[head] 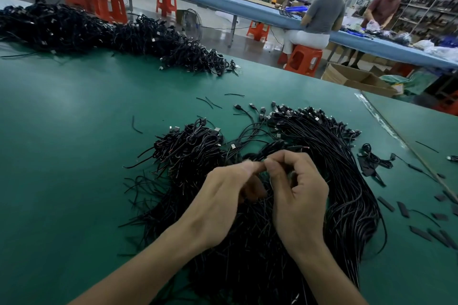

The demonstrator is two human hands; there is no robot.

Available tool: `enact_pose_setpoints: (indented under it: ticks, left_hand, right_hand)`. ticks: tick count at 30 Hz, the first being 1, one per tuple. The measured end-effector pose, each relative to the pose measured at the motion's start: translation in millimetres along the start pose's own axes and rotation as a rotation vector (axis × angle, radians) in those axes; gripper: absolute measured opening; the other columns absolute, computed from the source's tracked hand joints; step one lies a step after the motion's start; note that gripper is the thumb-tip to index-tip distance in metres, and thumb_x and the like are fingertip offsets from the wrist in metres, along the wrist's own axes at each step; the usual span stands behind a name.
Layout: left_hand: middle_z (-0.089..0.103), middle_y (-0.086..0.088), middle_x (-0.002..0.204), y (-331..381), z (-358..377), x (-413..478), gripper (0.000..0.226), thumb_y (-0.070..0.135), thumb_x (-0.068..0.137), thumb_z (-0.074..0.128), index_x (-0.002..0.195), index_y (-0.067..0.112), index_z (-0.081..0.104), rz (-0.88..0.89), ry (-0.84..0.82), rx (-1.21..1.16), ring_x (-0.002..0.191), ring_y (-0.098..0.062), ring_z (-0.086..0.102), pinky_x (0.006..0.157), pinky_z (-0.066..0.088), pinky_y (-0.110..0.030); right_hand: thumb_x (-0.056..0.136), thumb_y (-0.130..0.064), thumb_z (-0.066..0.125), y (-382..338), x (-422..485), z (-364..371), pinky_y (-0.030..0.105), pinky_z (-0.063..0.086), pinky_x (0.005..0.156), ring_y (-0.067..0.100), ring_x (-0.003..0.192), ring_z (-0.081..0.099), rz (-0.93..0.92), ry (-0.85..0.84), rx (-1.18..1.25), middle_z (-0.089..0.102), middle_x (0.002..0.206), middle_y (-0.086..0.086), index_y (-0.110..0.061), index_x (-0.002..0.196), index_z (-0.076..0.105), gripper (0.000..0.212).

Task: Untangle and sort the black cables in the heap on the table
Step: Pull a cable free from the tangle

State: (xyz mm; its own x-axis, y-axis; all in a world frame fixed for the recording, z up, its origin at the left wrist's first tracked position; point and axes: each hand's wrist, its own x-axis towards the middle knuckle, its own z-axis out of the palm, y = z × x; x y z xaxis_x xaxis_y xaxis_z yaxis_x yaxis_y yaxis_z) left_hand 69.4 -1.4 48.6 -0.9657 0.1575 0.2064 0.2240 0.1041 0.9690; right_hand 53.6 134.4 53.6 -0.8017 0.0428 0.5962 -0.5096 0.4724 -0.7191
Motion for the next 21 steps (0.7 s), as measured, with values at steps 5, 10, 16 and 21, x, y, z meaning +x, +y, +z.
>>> enact_pose_setpoints:
  ticks: [5, 10, 16, 21]
  left_hand:
    - [0.075, 0.009, 0.105, 3, 6, 6, 0.091, 0.087, 0.076, 0.01, 0.11, 0.034, 0.075, -0.212, -0.032, -0.19, 0.1, -0.007, 0.067, 0.089, 0.049, -0.034]
    - [0.074, -0.003, 0.081, 4, 5, 17, 0.07, 0.079, 0.072, 0.047, 0.077, 0.014, 0.074, -0.39, 0.027, -0.404, 0.078, -0.018, 0.069, 0.086, 0.057, -0.046]
    - [0.071, -0.02, 0.092, -6, -14, 15, 0.045, 0.049, 0.085, 0.058, 0.098, 0.01, 0.077, -0.276, -0.092, -0.344, 0.08, -0.016, 0.065, 0.069, 0.055, -0.024]
    - [0.073, -0.007, 0.085, -8, -40, 18, 0.035, 0.038, 0.093, 0.056, 0.106, 0.009, 0.071, -0.125, -0.245, 0.011, 0.073, -0.023, 0.068, 0.064, 0.058, -0.032]
  right_hand:
    - [0.093, -0.014, 0.067, 10, -4, 4, 0.02, 0.048, 0.071, 0.012, 0.082, 0.059, -0.112, 0.051, -0.044, 0.058, 0.089, -0.017, -0.016, 0.09, 0.069, 0.004]
    - [0.092, -0.016, 0.058, 17, -8, 9, 0.017, 0.045, 0.08, 0.008, 0.088, 0.051, -0.37, 0.067, -0.206, 0.055, 0.093, -0.009, 0.001, 0.091, 0.07, 0.021]
    - [0.091, -0.018, 0.056, 16, -13, -1, 0.015, 0.043, 0.08, 0.002, 0.091, 0.052, -0.236, -0.137, -0.154, 0.057, 0.093, -0.023, -0.023, 0.099, 0.067, 0.014]
    - [0.094, -0.016, 0.065, 6, -15, -1, 0.015, 0.049, 0.082, 0.006, 0.098, 0.065, 0.092, -0.338, 0.04, 0.068, 0.097, -0.02, -0.035, 0.089, 0.068, 0.02]
